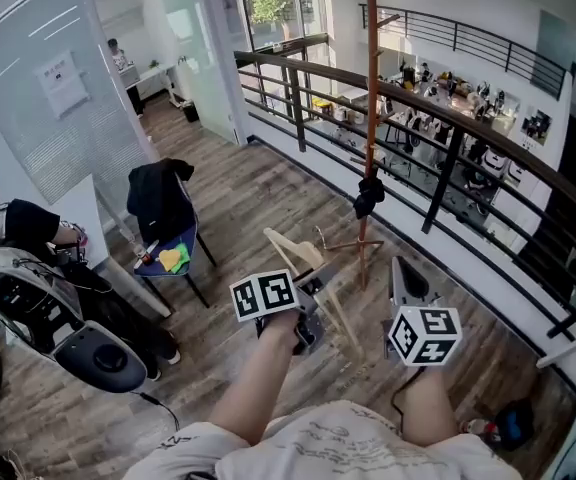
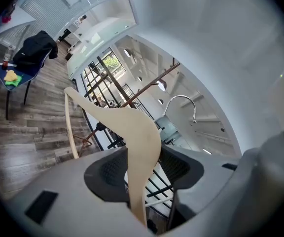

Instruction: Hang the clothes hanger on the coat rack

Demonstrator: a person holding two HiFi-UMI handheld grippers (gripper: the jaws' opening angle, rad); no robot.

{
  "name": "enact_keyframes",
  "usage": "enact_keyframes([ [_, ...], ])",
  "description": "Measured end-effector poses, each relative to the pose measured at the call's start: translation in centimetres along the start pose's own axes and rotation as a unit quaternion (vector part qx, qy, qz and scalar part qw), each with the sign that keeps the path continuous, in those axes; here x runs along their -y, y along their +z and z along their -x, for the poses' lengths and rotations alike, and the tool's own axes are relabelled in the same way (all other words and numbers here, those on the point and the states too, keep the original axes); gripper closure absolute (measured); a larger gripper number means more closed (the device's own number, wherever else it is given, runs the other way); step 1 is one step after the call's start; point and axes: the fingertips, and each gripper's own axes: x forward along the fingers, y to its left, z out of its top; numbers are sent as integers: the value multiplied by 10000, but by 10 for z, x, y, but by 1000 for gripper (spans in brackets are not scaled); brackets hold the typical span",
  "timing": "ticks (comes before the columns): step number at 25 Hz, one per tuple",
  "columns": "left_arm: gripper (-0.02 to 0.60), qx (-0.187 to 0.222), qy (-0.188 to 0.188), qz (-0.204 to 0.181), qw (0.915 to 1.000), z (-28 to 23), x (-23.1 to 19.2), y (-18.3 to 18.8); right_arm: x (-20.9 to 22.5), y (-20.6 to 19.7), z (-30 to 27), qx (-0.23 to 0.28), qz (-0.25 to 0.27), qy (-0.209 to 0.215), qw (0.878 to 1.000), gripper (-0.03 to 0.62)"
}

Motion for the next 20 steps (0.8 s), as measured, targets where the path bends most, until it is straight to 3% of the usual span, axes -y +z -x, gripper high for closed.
enact_keyframes([
  [20,370,-46,67,228,9997,-85,20,-40,87,-11,3,-113,-165,225,9995,594],
])
